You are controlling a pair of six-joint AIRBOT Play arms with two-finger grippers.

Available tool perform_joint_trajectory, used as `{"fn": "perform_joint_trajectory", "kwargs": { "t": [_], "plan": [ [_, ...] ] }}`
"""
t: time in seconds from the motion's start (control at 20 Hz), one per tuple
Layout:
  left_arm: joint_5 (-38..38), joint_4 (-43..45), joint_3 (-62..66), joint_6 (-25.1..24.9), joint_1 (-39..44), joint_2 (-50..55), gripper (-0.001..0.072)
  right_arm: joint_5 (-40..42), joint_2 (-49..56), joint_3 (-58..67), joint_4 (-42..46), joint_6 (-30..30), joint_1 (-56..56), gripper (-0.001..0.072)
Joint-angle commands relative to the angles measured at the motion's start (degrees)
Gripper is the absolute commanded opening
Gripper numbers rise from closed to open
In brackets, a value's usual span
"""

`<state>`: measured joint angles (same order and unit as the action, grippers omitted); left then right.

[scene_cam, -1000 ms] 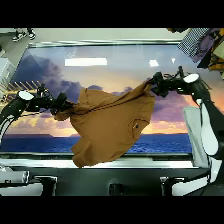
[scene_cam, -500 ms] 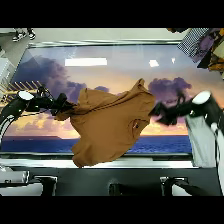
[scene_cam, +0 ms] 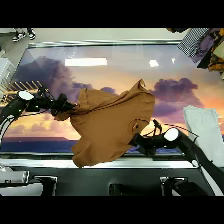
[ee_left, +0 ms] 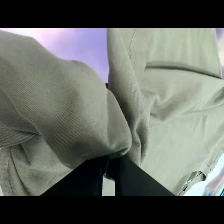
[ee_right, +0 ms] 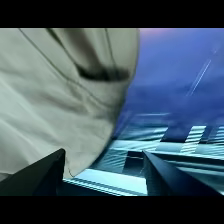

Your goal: Fold the clothes and pants, and hang the long-sleeved shirts on hangers.

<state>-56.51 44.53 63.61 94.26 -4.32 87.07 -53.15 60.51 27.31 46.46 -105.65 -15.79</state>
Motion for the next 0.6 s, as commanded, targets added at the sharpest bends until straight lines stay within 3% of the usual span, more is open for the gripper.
{"fn": "perform_joint_trajectory", "kwargs": {
  "t": [0.0, 0.25, 0.35, 0.4, 0.45, 0.5, 0.55],
  "plan": [
    [0.00, 0.00, 0.04, 0.02, 0.00, -0.02, 0.0088, 8.13, 0.24, -1.51, 2.54, -9.64, -6.12, 0.0545],
    [-0.07, 0.00, 0.04, 0.02, 0.00, -0.02, 0.0089, 14.60, 2.97, -1.49, -6.12, -6.56, -6.25, 0.0395],
    [-0.02, 0.00, 0.04, 0.02, 0.00, -0.02, 0.0088, 15.17, 3.63, -1.49, -6.84, -6.12, -6.25, 0.0251],
    [-0.02, 0.00, 0.04, 0.02, -0.02, -0.02, 0.0089, 15.45, 3.74, -1.49, -6.80, -5.86, -6.25, 0.0114],
    [-0.09, -0.02, 0.04, 0.04, -0.02, -0.04, 0.0093, 16.00, 3.72, -1.49, -6.84, -5.40, -6.25, 0.0033],
    [-0.74, -0.02, 0.17, 0.09, -0.39, -0.09, 0.0112, 16.28, 3.72, -1.49, -6.88, -5.38, -6.25, 0.0030],
    [-2.01, 0.02, 0.66, 0.02, -1.42, -0.33, 0.0265, 16.31, 3.72, -1.49, -6.88, -5.40, -6.25, 0.0029]
  ]
}}
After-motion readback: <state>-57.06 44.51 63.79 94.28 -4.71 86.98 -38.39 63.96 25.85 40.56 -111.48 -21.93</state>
